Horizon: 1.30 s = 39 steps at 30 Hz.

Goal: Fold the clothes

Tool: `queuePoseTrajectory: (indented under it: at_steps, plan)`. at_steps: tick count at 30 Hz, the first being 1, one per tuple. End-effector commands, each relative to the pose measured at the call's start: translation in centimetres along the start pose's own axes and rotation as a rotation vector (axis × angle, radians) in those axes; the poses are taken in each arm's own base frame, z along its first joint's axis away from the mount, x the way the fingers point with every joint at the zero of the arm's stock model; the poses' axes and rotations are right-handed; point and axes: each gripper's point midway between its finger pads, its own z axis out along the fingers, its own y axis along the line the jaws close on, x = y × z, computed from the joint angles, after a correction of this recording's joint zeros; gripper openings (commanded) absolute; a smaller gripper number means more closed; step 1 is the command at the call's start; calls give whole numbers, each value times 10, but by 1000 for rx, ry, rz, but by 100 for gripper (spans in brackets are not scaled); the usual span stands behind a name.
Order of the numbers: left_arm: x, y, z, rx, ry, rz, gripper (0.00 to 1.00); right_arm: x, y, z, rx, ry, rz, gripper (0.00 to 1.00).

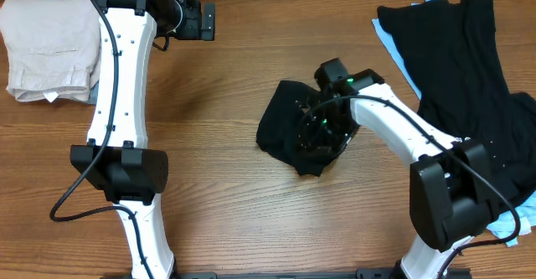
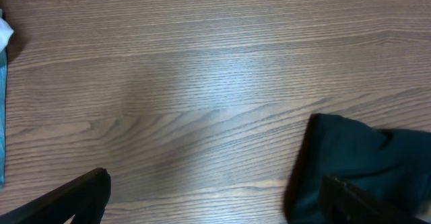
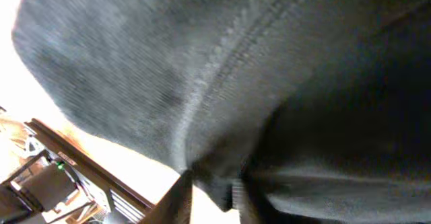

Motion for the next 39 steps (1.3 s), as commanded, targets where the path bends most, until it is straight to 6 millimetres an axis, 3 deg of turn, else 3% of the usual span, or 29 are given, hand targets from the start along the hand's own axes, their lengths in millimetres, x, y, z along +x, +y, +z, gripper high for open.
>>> queuePoseTrajectory:
  at_steps: [1, 8, 14, 17, 19, 21, 25, 29, 33, 36, 39]
  plan:
    - [0, 2, 1, -7, 2, 18, 100, -4, 4, -12, 36, -41, 15, 11]
    - [0, 2, 1, -7, 2, 18, 100, 22, -18, -24, 72, 55, 155, 4]
    - [0, 2, 1, -7, -1, 19, 100, 46, -43, -28, 199, 129, 275, 4]
    - [0, 2, 1, -8, -2, 24, 100, 48, -46, -22, 197, 131, 276, 5]
    - [-1, 3, 1, -13, -2, 27, 100, 51, -48, -18, 198, 136, 298, 16]
    - [-1, 5, 1, -27, -3, 27, 100, 54, -50, -16, 199, 148, 311, 19]
    - [-1, 7, 1, -34, -3, 26, 100, 62, -54, -12, 211, 168, 342, 13]
    - [0, 7, 1, -33, 2, 41, 100, 47, -56, -16, 207, 113, 349, 8]
    - [9, -1, 1, 4, 37, 108, 100, 15, -52, -57, 170, -21, 338, 24]
    - [19, -18, 5, 107, 72, 147, 100, -5, -54, -93, 146, -122, 343, 40]
    - [36, -43, 15, 240, 130, 206, 100, -24, -61, -130, 125, -229, 346, 69]
